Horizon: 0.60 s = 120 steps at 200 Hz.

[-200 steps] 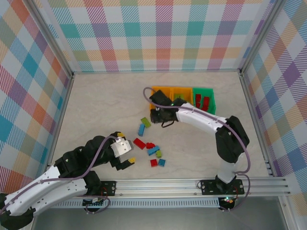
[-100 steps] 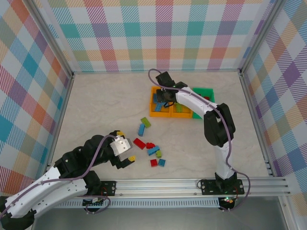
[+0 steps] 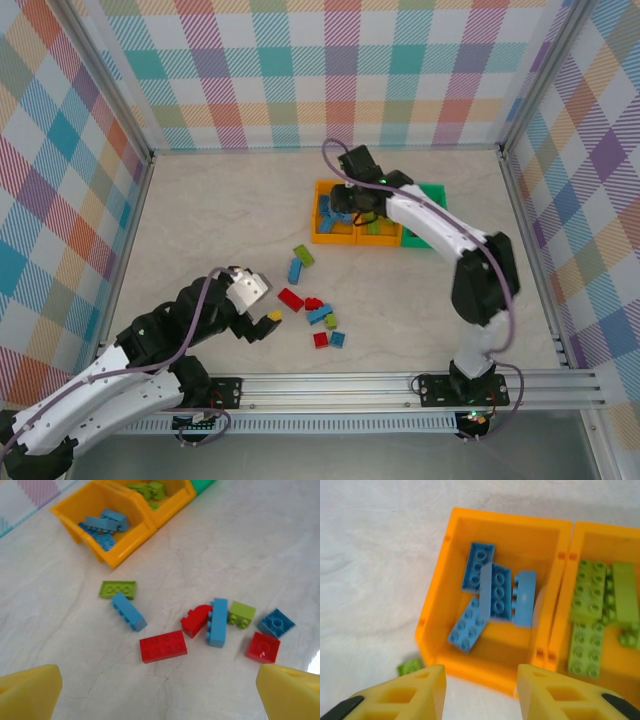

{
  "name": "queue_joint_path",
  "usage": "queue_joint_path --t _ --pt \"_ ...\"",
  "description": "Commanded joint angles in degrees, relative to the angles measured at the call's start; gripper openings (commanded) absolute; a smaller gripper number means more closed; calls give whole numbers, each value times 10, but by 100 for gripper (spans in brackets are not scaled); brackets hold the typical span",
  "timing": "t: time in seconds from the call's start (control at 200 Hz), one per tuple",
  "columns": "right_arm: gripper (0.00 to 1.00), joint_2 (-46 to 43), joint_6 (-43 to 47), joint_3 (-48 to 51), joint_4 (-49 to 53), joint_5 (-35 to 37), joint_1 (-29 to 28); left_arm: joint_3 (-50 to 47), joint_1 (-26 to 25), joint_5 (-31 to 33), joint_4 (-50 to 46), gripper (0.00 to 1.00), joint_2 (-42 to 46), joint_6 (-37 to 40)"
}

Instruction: Sort the legos into containers by color

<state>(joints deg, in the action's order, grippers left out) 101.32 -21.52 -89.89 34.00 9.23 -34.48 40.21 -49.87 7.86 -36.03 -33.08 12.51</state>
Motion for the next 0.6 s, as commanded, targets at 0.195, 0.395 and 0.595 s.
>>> queue_joint_path --t 0.195,0.395,0.595 --pt "57 -343 -22 279 -77 -111 -2 216 61 69 -31 100 -245 -308" --pt "64 -430 -38 342 -24 -121 -2 228 217 -65 46 93 -405 -431" --pt "75 -454 -55 365 2 -140 -2 281 250 -109 79 91 -568 -480"
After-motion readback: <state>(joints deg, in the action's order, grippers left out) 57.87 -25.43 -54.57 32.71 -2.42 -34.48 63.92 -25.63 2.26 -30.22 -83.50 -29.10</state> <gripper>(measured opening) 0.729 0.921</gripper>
